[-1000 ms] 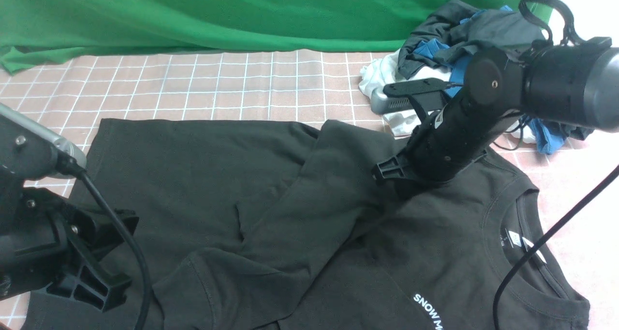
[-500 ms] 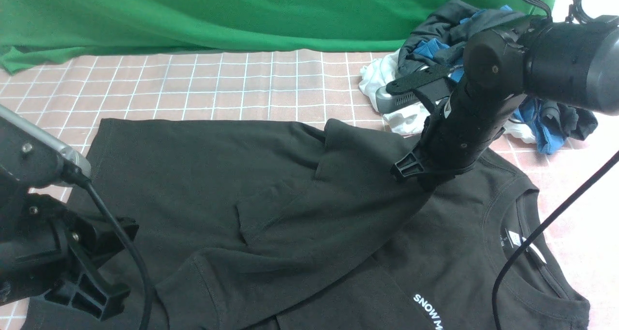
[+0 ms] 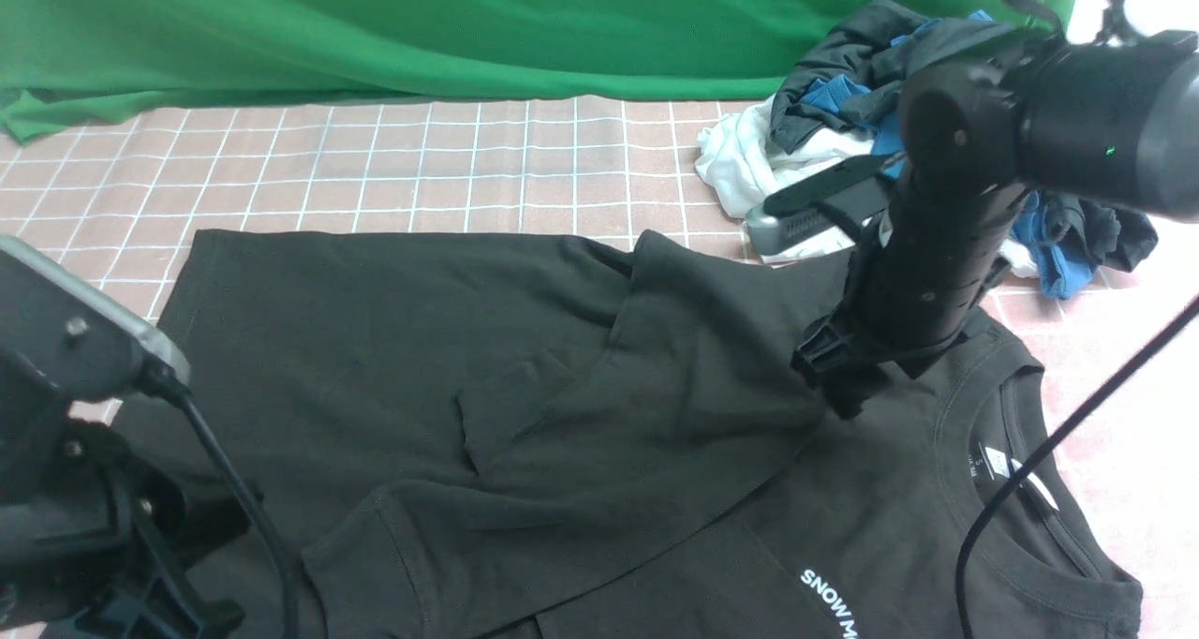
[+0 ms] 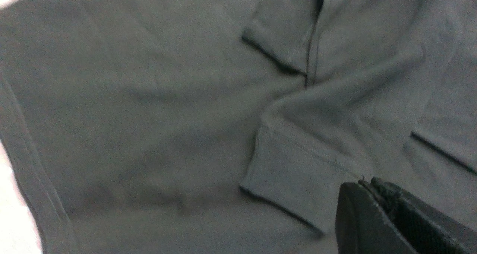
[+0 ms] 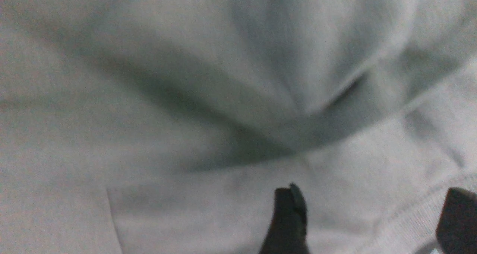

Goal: Fold a long-sleeved shirt over a pink coffee tablecloth.
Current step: 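Grasp the near edge of the shirt at its hem and shoulder corners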

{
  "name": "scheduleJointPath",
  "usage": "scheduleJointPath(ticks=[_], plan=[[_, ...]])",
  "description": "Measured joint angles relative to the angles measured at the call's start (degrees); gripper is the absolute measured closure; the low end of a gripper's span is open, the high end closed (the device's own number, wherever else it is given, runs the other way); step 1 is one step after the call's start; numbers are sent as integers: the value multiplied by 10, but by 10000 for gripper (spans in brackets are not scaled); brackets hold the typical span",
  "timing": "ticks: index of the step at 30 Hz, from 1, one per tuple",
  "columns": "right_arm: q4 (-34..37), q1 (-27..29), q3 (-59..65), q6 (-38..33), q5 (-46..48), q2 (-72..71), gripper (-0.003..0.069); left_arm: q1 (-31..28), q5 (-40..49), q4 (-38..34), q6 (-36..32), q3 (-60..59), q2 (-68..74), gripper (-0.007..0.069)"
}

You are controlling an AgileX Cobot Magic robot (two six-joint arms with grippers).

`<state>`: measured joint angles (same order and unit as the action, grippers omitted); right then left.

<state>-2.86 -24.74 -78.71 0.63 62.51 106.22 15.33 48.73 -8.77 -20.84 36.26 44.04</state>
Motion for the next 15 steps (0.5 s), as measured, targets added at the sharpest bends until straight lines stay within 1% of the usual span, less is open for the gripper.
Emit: scheduleJointPath(ticks=[1, 2, 3, 4, 5, 6, 7, 8, 9, 10, 11, 12, 13, 14, 15], plan=[[-1, 0, 0, -1, 7, -10, 214, 0, 9, -1, -2, 0, 7, 607], [-1, 0, 0, -2, 17, -27, 287, 0, 24, -5, -16, 0, 18, 607], [-1, -1, 2, -1, 23, -42, 328, 0, 30, -10, -28, 0, 27, 607], [-3, -6, 6, 3, 31, -62, 387, 0, 37, -21, -52, 0, 38, 607], [-3, -7, 8, 3, 32, -66, 396, 0, 38, -26, -62, 0, 40, 607], [-4, -25, 23, 13, 41, -100, 461, 0, 37, -49, -101, 0, 55, 607], [-5, -41, 38, 20, 44, -123, 480, 0, 34, -67, -126, 0, 61, 607], [-5, -53, 52, 25, 45, -142, 487, 0, 28, -83, -145, 0, 68, 607], [-6, -89, 79, 29, 49, -175, 490, 0, 12, -110, -172, 0, 76, 607], [-6, -119, 96, 29, 49, -193, 487, 0, 1, -125, -183, 0, 80, 607], [-6, -126, 104, 29, 49, -202, 484, 0, -6, -132, -187, 0, 81, 607], [-5, -159, 126, 27, 50, -223, 473, 0, -17, -145, -193, 0, 85, 607], [-5, -207, 158, 22, 50, -248, 443, 0, -35, -164, -198, 0, 89, 607], [-5, -220, 163, 21, 49, -251, 432, 0, -36, -165, -198, 0, 88, 607], [-5, -261, 196, 11, 43, -272, 394, 0, -40, -173, -200, 0, 90, 607]])
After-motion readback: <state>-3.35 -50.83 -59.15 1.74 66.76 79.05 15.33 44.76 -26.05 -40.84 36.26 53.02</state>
